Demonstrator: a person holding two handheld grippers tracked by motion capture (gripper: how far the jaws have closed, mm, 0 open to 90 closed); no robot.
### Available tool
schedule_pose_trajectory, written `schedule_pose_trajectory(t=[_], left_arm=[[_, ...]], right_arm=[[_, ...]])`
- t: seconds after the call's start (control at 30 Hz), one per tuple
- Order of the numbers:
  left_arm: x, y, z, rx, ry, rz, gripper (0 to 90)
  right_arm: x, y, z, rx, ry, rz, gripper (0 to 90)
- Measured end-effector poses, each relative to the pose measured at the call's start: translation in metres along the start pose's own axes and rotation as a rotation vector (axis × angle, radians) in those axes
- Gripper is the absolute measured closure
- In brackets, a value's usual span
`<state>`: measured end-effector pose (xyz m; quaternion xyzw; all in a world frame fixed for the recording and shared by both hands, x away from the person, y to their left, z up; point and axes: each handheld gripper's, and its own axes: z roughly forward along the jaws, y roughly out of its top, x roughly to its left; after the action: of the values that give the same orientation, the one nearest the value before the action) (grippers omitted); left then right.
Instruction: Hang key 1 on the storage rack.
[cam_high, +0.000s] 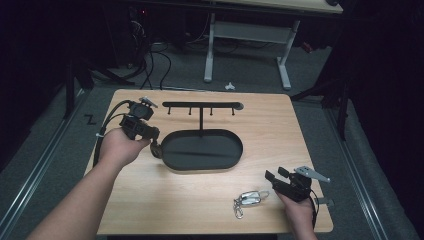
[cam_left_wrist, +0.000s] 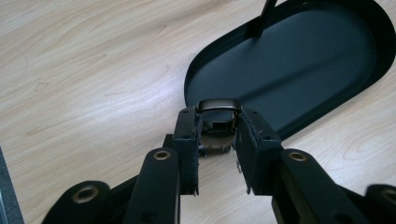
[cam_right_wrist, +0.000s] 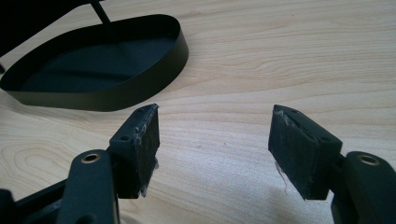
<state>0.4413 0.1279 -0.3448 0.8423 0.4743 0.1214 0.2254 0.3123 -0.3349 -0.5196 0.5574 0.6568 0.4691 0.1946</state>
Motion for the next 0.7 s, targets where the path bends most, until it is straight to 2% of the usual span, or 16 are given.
schedule_pose_trajectory(t=[0.5, 0.7], left_arm=[[-0.014, 0.027, -0.002, -0.020, 0.009, 0.040, 70.5], [-0.018, 0.037, 0.002, -0.035, 0.007, 0.041, 70.5]], right_arm=[[-0.002, 0.000, -0.001, -0.006, 0.001, 0.001, 33.8], [-0.002, 0.000, -0.002, -0.010, 0.002, 0.002, 33.7]])
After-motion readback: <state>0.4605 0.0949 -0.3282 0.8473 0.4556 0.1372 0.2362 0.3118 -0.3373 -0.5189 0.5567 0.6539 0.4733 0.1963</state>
